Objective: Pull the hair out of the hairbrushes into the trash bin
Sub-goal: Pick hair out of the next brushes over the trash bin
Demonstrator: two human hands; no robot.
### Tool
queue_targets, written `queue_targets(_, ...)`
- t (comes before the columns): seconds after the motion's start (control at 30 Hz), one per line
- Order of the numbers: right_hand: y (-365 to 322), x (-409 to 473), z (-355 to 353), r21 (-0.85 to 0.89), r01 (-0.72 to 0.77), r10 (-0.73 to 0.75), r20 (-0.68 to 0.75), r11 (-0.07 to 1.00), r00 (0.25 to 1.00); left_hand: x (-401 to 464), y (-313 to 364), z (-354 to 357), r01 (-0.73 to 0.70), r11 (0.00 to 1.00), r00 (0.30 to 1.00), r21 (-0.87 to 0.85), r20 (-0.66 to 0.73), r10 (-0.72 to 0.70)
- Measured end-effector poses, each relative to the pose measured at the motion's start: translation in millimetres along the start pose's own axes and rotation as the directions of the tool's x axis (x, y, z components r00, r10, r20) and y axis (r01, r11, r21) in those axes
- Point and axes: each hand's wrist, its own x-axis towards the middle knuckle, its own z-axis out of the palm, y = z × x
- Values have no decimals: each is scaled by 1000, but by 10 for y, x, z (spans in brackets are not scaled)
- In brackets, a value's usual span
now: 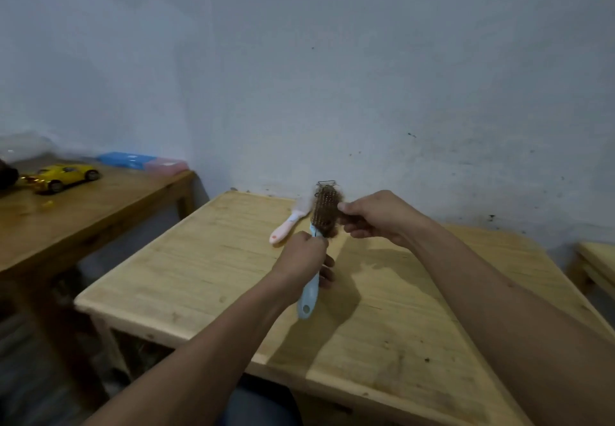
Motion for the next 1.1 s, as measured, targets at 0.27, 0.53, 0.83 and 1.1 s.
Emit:
queue_targets(0.27, -19, 333, 20, -423, 31, -87, -114, 905, 990, 42, -148, -376, 112, 974, 990, 195, -107, -93)
queue_targets(0.53, 404, 618, 54, -746, -83, -58, -160, 661, 985, -32, -137, -567, 34, 855, 990, 518, -134, 41)
queue_targets(0.83, 366, 631, 305, -787, -93, -22, -134, 609, 991, -198, -167, -1278, 219, 561, 967, 798, -255, -14)
queue_targets(1.1, -88, 87, 689, -411, 155, 25, 401, 899, 916, -234, -221, -1462, 218, 509, 976, 832, -190, -108)
